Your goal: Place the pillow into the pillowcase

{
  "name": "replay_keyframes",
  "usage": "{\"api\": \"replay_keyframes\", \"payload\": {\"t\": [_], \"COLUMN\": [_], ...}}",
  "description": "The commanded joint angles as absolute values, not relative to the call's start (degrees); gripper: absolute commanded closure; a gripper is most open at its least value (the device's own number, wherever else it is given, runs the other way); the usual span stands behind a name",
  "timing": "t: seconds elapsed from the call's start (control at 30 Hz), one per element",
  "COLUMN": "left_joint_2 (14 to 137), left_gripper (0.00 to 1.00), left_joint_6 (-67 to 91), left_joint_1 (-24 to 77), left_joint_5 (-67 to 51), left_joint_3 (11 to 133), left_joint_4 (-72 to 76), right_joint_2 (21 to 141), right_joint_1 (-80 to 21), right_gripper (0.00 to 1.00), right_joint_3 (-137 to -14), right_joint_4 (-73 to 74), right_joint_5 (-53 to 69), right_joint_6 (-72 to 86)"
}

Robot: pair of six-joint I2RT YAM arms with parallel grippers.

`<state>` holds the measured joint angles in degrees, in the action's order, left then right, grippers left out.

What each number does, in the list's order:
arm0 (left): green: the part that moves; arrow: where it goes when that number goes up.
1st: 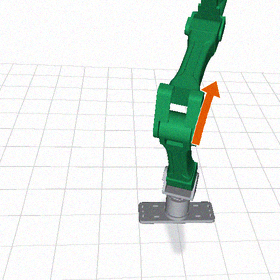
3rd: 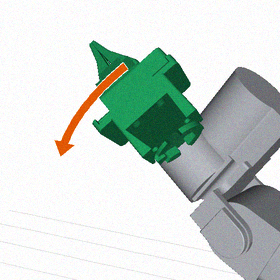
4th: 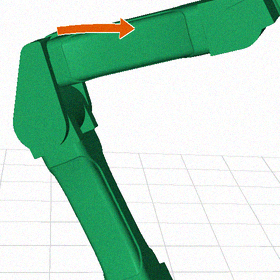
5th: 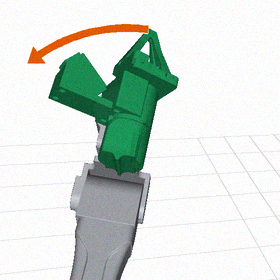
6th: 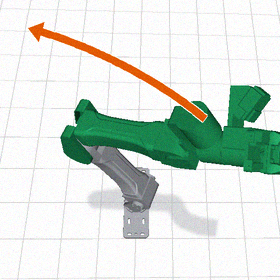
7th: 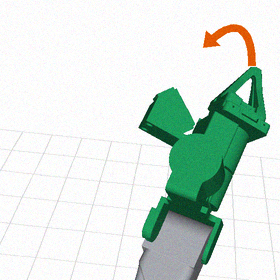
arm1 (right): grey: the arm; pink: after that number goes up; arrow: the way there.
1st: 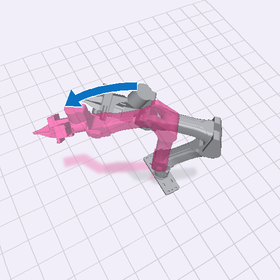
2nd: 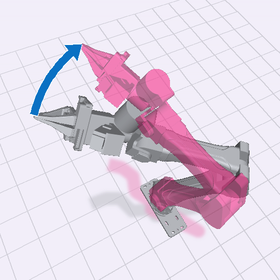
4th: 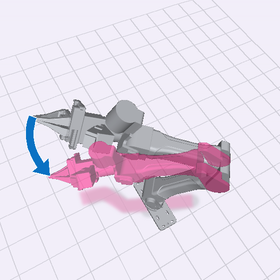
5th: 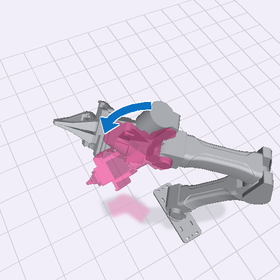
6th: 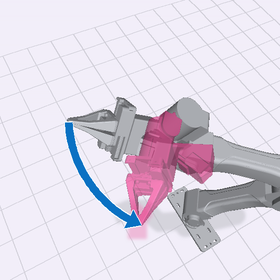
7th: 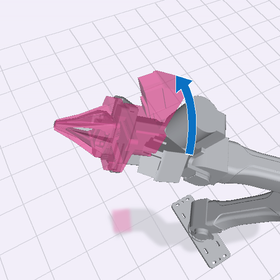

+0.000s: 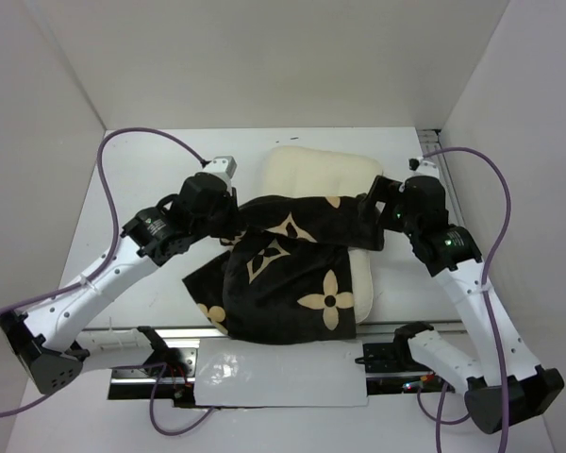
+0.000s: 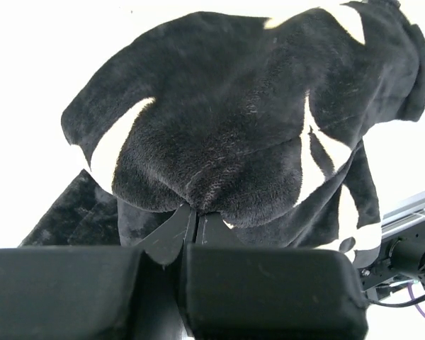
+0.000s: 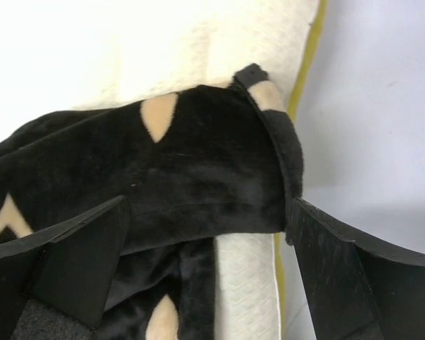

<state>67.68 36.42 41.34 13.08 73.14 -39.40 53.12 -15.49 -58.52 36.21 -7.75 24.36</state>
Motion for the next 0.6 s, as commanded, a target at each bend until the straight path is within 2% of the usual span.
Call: {"api": "replay_keyframes", "payload": {"t": [0.0,0.17,0.3,0.47,0.57], "left_joint_2": [65.75,63.9,62.49,62.49,62.49], "left_gripper": [1.0,1.0,1.0,1.0,1.0], "left_joint_6": [37.88,39.55,41.21,42.54,42.54], "left_joint_1": [42.27,43.32,43.95,44.47,45.0], "left_joint_5": [15.91,15.91,17.84,19.16,19.16], "left_joint_3": [75.15,75.15,74.53,75.06,75.06], "left_joint_4": [-40.17,-41.57,-44.02,-46.23,-46.23], "right_joint_2": [50.55,51.06,54.66,56.69,58.01], "right_joint_1": [-15.29,-15.29,-15.29,-15.29,-15.82], "right_gripper": [0.0,0.0,0.0,0.09,0.09], "right_joint_3": [-57.75,-53.27,-53.26,-51.25,-49.75], "right_joint_4": [33.32,30.94,31.99,33.05,32.34], "right_joint_5": [-3.18,11.21,12.13,11.25,12.39], "right_joint_6": [22.5,21.45,21.45,19.42,19.42]}}
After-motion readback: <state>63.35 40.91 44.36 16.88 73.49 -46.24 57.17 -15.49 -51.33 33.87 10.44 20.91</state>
